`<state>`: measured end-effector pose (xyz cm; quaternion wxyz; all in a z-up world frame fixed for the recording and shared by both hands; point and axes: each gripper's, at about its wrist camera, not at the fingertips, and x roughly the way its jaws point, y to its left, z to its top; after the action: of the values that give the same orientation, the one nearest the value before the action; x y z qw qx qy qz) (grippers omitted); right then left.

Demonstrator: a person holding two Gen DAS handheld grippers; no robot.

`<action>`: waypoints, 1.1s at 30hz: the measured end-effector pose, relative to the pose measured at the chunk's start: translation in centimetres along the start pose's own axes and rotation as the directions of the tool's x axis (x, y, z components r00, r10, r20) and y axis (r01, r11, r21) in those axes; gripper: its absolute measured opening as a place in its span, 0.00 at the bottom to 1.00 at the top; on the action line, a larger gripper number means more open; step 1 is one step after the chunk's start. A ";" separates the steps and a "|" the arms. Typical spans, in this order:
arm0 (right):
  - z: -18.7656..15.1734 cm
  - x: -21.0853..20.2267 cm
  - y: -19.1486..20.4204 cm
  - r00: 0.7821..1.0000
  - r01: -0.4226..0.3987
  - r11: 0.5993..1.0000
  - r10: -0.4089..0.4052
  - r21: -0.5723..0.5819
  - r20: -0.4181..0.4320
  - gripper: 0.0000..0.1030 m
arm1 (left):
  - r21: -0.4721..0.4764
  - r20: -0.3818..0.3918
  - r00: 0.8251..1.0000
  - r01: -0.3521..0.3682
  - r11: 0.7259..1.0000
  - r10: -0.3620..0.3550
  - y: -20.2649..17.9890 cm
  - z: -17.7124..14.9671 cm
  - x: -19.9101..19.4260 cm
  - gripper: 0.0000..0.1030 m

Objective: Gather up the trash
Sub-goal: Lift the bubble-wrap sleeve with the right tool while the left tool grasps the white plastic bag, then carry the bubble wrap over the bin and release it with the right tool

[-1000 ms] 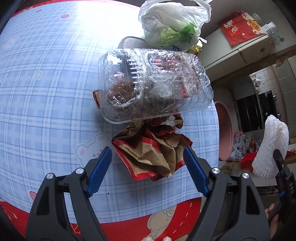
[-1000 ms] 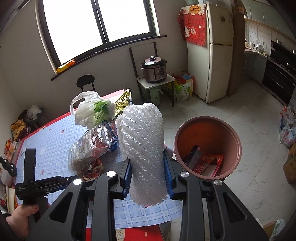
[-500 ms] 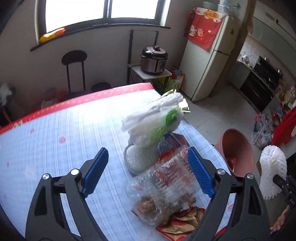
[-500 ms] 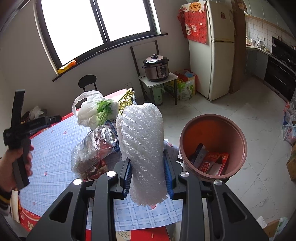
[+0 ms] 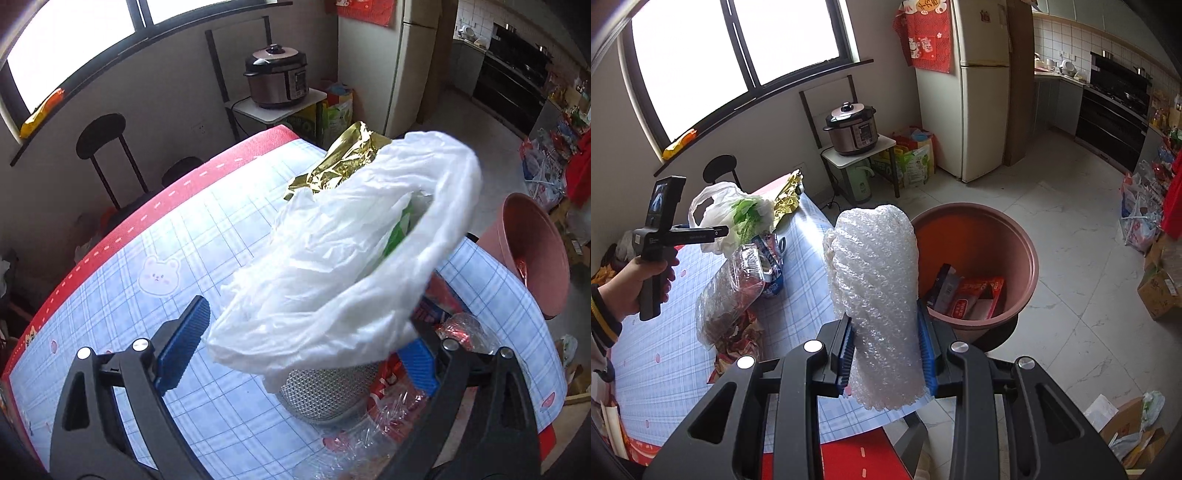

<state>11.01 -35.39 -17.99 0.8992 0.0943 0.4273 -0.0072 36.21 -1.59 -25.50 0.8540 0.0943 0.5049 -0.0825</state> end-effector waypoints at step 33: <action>10.1 1.5 -7.6 0.981 0.144 0.989 -0.137 -0.040 0.134 0.29 | -0.214 0.332 0.940 0.150 0.965 -0.072 -0.7 -6.6 -22.8 0.20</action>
<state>19.02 -44.56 -14.18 0.9246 0.0410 0.3728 -0.0662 19.62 0.42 -8.67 0.9239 -0.0513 0.3697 -0.0847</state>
